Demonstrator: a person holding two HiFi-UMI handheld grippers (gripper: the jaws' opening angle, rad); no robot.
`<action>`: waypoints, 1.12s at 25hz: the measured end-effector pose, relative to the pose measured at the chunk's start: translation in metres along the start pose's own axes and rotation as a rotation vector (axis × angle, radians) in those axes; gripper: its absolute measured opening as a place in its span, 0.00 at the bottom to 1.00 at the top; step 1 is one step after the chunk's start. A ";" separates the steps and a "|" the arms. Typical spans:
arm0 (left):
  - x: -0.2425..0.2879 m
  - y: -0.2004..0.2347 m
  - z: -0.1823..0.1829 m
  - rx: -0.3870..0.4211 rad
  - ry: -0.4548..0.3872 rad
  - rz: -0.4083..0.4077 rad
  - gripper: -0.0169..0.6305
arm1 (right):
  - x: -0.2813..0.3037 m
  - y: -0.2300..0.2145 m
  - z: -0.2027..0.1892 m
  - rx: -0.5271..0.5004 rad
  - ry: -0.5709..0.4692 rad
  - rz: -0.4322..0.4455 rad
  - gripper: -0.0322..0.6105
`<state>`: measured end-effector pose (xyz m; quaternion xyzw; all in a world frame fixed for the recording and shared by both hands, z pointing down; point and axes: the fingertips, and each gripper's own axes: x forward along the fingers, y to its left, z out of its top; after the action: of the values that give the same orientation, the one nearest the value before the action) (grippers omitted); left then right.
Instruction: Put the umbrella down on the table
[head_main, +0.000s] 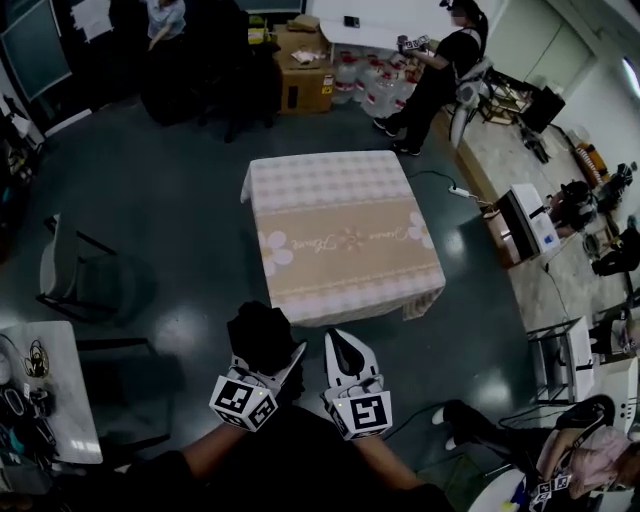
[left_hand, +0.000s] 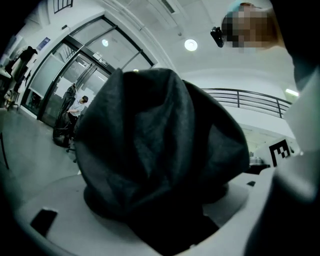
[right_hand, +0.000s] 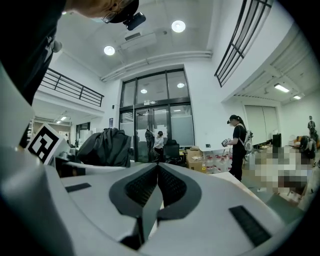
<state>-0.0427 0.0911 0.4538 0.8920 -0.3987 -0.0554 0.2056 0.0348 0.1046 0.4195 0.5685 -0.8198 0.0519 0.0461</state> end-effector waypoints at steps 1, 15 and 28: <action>0.006 0.010 0.004 -0.010 0.001 -0.003 0.61 | 0.013 0.002 0.000 -0.001 -0.005 0.013 0.08; 0.072 0.126 0.031 -0.099 0.038 -0.045 0.61 | 0.139 -0.002 -0.005 -0.029 0.084 -0.010 0.08; 0.146 0.169 -0.005 -0.150 0.150 0.009 0.61 | 0.189 -0.066 -0.027 0.048 0.062 -0.051 0.08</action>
<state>-0.0589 -0.1154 0.5370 0.8740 -0.3809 -0.0173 0.3012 0.0315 -0.0901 0.4741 0.5883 -0.8017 0.0877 0.0591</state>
